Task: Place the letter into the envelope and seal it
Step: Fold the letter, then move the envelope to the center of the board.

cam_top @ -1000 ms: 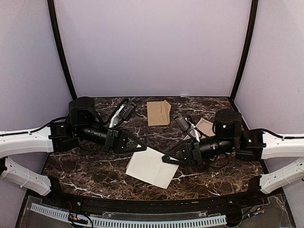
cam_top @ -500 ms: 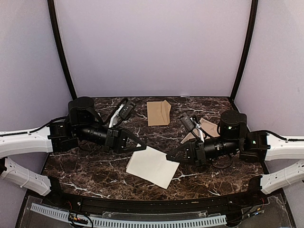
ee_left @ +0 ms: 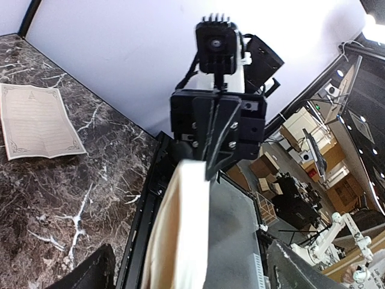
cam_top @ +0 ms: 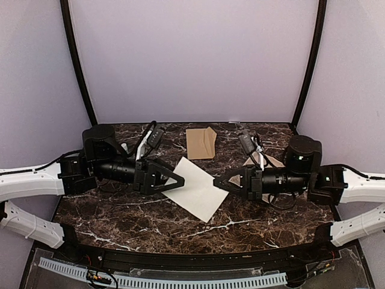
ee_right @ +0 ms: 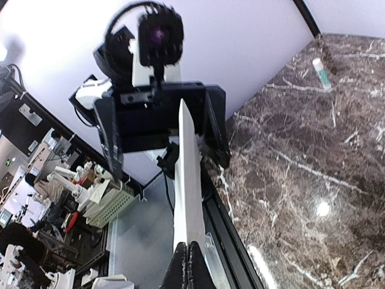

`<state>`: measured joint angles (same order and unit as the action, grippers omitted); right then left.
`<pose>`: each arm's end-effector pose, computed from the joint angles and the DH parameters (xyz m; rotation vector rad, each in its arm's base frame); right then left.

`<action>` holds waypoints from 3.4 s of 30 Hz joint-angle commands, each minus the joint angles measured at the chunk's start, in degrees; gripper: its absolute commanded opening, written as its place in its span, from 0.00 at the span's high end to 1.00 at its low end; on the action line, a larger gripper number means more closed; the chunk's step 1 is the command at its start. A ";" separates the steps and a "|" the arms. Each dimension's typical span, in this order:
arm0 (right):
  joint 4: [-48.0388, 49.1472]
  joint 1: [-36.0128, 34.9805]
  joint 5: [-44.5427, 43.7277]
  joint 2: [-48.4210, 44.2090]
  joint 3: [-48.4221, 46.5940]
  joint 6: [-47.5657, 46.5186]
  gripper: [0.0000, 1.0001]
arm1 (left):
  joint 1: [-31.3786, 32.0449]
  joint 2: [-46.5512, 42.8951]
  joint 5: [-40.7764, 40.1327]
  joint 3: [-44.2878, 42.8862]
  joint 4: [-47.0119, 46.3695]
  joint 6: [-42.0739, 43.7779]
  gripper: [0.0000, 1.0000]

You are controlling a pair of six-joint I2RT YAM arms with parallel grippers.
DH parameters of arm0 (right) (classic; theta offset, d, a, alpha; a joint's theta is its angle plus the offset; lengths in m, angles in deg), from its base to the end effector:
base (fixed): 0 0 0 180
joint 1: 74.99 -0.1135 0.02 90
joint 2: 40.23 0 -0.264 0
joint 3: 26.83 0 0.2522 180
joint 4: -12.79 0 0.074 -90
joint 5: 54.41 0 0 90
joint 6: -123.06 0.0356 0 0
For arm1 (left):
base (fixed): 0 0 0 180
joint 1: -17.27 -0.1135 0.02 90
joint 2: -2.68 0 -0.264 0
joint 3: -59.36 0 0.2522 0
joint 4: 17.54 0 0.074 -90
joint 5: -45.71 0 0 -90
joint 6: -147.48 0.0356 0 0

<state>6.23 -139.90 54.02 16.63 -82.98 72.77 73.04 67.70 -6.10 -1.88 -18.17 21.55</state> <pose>0.0894 0.2174 0.3178 -0.7018 1.8544 1.5624 0.1292 -0.2290 0.3306 0.9100 1.7071 -1.6917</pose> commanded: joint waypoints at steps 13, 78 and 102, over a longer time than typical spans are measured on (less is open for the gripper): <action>9.62 0.36 -19.37 -5.38 -5.98 -4.12 1.00 | 0.17 -3.54 -16.93 4.32 -16.37 -11.88 0.13; -19.02 0.95 -42.24 -6.78 -9.82 -2.46 0.09 | -20.99 8.48 2.60 -12.94 11.31 5.25 1.00; -18.86 23.08 -22.86 37.08 -25.72 -4.45 0.17 | -45.30 9.70 16.31 -1.93 -2.89 8.39 1.00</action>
<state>-15.84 -118.92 28.80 49.13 -105.75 70.36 29.17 80.35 7.39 -3.74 -20.09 29.66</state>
